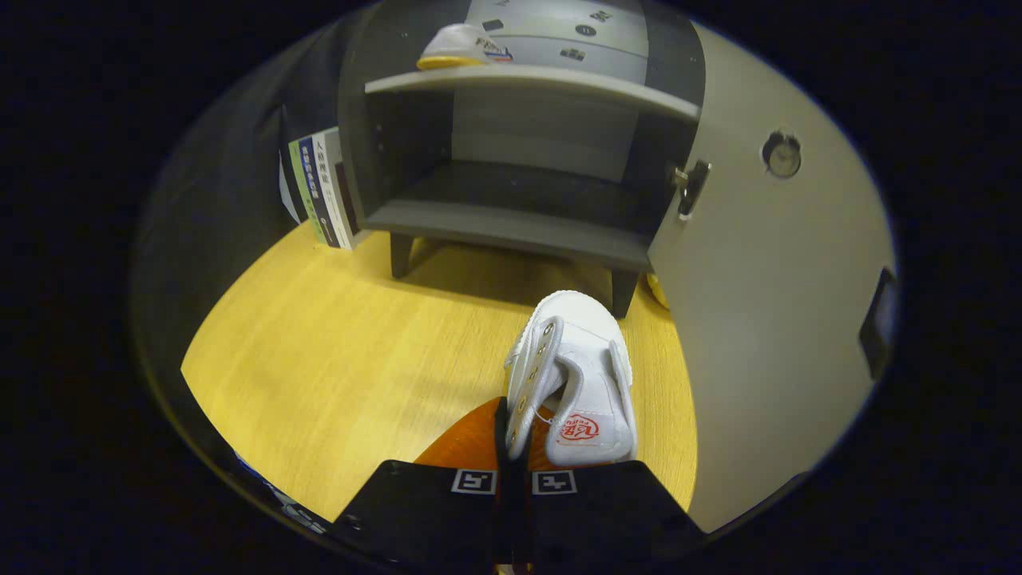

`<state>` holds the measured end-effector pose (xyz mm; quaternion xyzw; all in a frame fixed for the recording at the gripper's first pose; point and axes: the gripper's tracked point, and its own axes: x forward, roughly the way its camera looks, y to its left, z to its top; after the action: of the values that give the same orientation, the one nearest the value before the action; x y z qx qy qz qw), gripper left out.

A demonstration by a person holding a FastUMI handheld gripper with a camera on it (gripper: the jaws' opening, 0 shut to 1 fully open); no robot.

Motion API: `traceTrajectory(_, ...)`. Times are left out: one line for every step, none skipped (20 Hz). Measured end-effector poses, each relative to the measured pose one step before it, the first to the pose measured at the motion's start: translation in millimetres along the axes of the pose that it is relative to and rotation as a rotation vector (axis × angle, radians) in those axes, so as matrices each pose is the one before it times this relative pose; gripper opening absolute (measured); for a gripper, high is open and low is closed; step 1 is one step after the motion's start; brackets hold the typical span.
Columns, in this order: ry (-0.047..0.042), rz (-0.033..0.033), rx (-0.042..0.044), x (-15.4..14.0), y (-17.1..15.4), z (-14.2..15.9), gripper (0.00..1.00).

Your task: Open the shoe cabinet door, grab the shoes and put them into the shoe cabinet, then close the shoe cabinet door.

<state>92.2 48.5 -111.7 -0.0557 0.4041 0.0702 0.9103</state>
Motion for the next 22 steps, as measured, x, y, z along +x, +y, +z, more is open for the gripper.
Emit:
traceTrajectory(-0.03105,0.00567,-0.00196,-15.1,3.04,16.69,0.02)
traceTrajectory(-0.03213,0.00314,-0.00097,-14.67,2.93,16.59,0.02)
traceTrajectory(-0.03506,0.00283,-0.00336,-14.34,3.27,18.54,0.02)
traceTrajectory(-0.03088,0.00379,-0.00372,-11.48,2.29,18.51,0.02)
traceTrajectory(-0.03175,0.00202,-0.0007,-11.18,1.44,20.27,0.02)
traceTrajectory(-0.02966,0.00126,0.00008,-10.12,1.17,17.93,0.02)
traceTrajectory(-0.03117,-0.00018,-0.00204,-6.38,-0.5,20.17,0.02)
traceTrajectory(-0.02881,-0.00367,-0.00291,-4.19,-2.48,19.07,0.02)
traceTrajectory(-0.02854,-0.00662,-0.00235,-1.83,-2.93,20.29,0.02)
traceTrajectory(-0.03513,-0.00885,0.00037,-0.36,-2.45,19.87,0.02)
traceTrajectory(-0.02551,-0.00913,0.00036,1.22,-4.07,18.83,0.02)
traceTrajectory(-0.02061,-0.00809,0.0015,4.44,-4.38,16.23,0.02)
traceTrajectory(-0.01875,-0.00826,0.01273,1.73,-5.27,15.16,0.02)
traceTrajectory(-0.0172,-0.00721,0.0185,7.33,-5.32,17.95,0.02)
traceTrajectory(-0.01876,-0.00668,0.01319,8.99,-6.76,16.63,0.02)
traceTrajectory(-0.01472,-0.00933,0.00178,13.78,-5.34,14.65,0.02)
traceTrajectory(-0.00955,-0.013,-0.00744,14.35,-6.85,12.48,0.02)
traceTrajectory(-0.00798,-0.01192,-0.00533,11.97,-6.05,12.0,0.02)
traceTrajectory(-0.0074,-0.00856,0.00577,14.53,-4.62,12.18,0.02)
traceTrajectory(-0.00538,-0.00321,0.00755,14.89,-3.68,12.91,0.02)
traceTrajectory(-0.00191,-0.0004,0.00725,16.5,-3.13,10.17,0.02)
traceTrajectory(0.00405,-0.00392,0.00392,17.46,-3.34,7.94,0.02)
